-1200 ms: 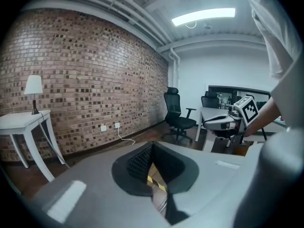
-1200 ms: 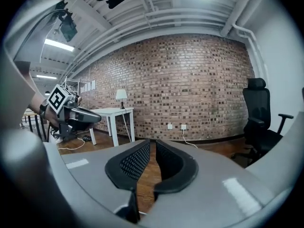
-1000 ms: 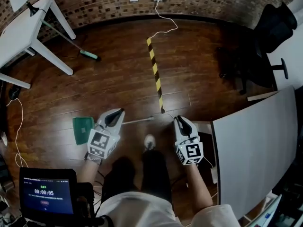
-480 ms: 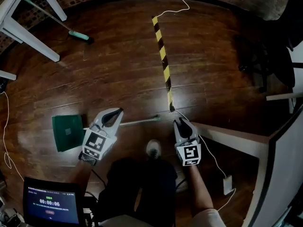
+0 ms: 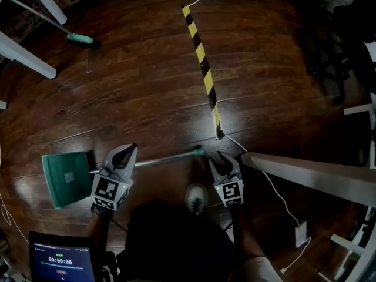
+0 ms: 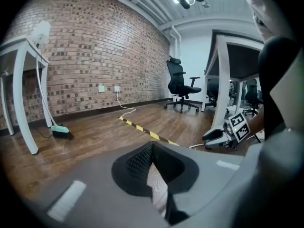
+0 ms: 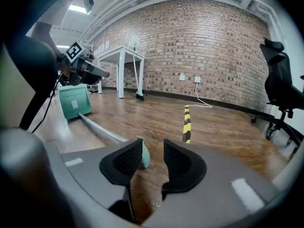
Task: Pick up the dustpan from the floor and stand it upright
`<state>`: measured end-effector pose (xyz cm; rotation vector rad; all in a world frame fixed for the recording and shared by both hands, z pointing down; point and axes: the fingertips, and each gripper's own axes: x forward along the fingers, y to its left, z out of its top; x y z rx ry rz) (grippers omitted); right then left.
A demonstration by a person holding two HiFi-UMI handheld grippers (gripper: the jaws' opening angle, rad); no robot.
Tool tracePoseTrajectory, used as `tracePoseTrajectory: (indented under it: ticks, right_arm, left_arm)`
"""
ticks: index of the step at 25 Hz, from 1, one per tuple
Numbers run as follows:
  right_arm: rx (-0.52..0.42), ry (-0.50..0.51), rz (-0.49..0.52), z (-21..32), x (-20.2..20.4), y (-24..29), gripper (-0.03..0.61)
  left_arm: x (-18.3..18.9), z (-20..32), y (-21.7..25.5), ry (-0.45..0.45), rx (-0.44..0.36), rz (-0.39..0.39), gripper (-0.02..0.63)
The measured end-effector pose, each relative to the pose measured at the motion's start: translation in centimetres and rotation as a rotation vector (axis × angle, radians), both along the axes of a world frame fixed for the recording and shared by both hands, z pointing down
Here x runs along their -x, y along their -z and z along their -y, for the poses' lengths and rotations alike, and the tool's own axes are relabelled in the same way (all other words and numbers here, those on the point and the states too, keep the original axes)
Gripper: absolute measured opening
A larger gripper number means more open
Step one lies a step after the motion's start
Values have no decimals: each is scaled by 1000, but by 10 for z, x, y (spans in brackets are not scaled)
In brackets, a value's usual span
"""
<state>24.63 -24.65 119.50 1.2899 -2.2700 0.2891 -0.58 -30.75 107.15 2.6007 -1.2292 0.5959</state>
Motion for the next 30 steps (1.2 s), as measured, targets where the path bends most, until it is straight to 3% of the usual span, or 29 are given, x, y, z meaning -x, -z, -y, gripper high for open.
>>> tracePoseTrajectory:
  ticks: [6,11,15,18,23,30]
  right_arm:
    - [71,56,-51,-1,19,-69,181]
    - [79,28,-108,22,24,-103,175]
    - [95,-47,-74,46,24,-116,151]
    - [93,-51,-82,52,27,-113,86]
    - [54,-69,-83,60,22,-89,83]
    - [49,-150,-145,63,-11,10,83]
  left_arm:
    - [3,-3,-20,-29,-8,24,0]
    - [22,-7,-25,-21,-7,29,0]
    - [39,-9,-31,33,6,34,0]
    - [46,-13,-33,61,9,34,0]
    - [54,-8,-26,91,-1,20,0]
    - [50,-6,60,106,0,-12,0]
